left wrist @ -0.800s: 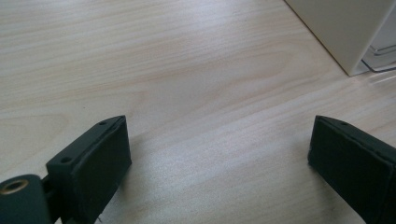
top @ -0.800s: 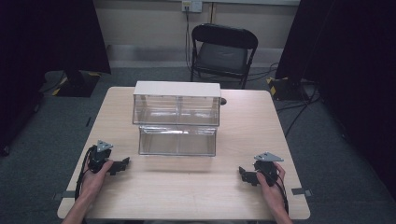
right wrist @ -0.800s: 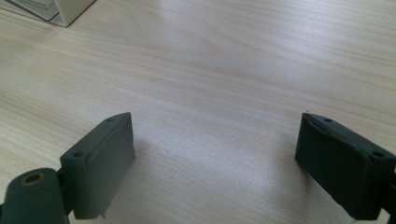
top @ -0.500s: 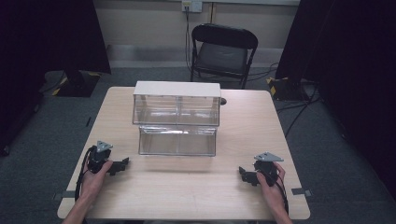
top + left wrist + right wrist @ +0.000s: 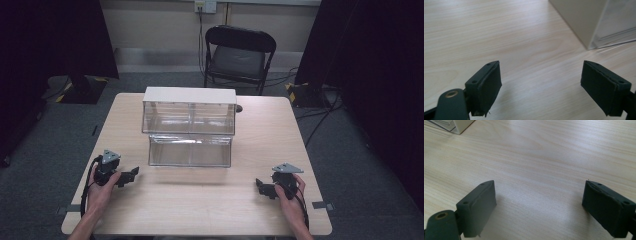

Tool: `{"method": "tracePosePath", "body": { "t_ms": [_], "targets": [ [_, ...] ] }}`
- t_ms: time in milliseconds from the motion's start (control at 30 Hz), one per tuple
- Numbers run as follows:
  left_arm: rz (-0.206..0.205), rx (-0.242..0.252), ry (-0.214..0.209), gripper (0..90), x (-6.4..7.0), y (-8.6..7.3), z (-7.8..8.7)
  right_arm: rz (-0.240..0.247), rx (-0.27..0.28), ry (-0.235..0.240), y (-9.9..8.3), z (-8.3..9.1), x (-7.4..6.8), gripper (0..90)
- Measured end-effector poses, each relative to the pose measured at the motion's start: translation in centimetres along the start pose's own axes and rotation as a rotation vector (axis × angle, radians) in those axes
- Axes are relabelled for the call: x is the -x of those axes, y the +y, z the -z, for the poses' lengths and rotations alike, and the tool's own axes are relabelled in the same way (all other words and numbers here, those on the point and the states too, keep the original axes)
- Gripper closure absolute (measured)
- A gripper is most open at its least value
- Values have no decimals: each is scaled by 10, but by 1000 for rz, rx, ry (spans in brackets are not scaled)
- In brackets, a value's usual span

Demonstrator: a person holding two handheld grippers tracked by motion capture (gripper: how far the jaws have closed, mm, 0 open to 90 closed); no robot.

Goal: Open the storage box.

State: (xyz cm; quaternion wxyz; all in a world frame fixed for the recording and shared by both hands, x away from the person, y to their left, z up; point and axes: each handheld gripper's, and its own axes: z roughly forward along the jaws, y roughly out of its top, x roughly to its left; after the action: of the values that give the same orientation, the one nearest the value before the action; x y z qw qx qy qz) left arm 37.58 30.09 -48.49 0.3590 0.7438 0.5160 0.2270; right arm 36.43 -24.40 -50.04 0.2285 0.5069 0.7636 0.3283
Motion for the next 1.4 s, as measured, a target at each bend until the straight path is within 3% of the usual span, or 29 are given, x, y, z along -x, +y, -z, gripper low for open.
{"method": "tracePosePath", "body": {
  "t_ms": [133,367,667,867,967,1200,1400],
  "targets": [
    [-2,25,-60,163,7,4,4,0,0,0,0,0,0,111],
    [-24,21,-89,167,17,7,5,0,0,0,0,0,0,111],
    [-50,98,-158,186,30,12,9,0,0,0,0,0,0,111],
    [-58,98,-193,187,37,15,7,0,0,0,0,0,0,111],
    [-61,83,-208,187,41,16,5,0,0,0,0,0,0,111],
    [-96,73,-187,187,49,19,0,0,0,0,0,0,0,111],
    [-71,65,-214,184,51,20,-6,0,0,0,0,0,0,111]
  ]
}}
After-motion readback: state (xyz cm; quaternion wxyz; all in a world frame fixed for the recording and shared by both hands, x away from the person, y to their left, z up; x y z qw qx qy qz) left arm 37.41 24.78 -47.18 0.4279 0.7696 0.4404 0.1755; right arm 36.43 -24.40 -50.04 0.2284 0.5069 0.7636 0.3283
